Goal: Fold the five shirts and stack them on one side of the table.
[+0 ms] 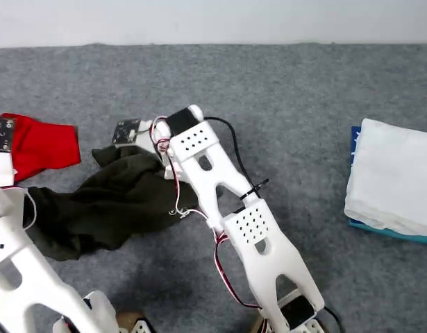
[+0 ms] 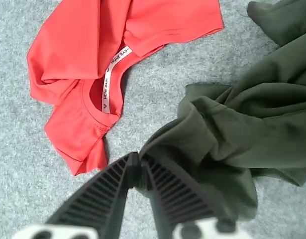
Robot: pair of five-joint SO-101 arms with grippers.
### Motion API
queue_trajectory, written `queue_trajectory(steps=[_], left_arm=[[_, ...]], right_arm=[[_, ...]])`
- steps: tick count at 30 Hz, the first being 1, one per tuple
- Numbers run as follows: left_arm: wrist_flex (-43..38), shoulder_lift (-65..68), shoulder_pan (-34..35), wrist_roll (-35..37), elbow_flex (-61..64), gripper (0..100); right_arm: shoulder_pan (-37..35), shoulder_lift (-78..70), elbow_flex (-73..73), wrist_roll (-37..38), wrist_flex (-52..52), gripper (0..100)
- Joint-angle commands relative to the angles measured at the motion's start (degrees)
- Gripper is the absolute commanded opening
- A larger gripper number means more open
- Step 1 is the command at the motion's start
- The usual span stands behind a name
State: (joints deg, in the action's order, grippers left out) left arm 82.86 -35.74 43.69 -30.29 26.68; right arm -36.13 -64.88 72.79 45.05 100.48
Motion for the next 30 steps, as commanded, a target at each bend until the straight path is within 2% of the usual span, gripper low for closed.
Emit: queue_trajectory(steps=[1, 11, 13, 16, 19, 22, 30], left_arm=[[0.09, -1.67, -0.44, -0.26, -0.22, 2], [0.44, -1.67, -0.44, -0.18, -0.22, 2], [0.44, -1.67, -0.44, -0.18, -0.22, 2], [0.44, -1.67, -0.35, -0.18, -0.22, 2], [0.44, -1.67, -0.35, -0.18, -0.22, 2], [0.44, -1.67, -0.44, -0.18, -0.57, 2], [0.44, -1.76, -0.44, -0.18, -1.1, 2]], right_arm=[[1.27, 1.63, 1.85, -1.58, 1.89, 25.8], [0.57, -1.89, 1.49, -1.58, -1.89, 24.5], [0.31, -2.51, 1.58, -1.58, -2.33, 17.3], [0.57, -2.51, 5.45, -1.49, -0.22, 0.7], [2.59, -2.51, 11.96, -1.67, 2.68, 3.5], [5.49, -0.57, 15.82, -1.67, 2.59, 0.8], [9.98, 12.44, 6.68, -1.67, 2.59, 1.0]])
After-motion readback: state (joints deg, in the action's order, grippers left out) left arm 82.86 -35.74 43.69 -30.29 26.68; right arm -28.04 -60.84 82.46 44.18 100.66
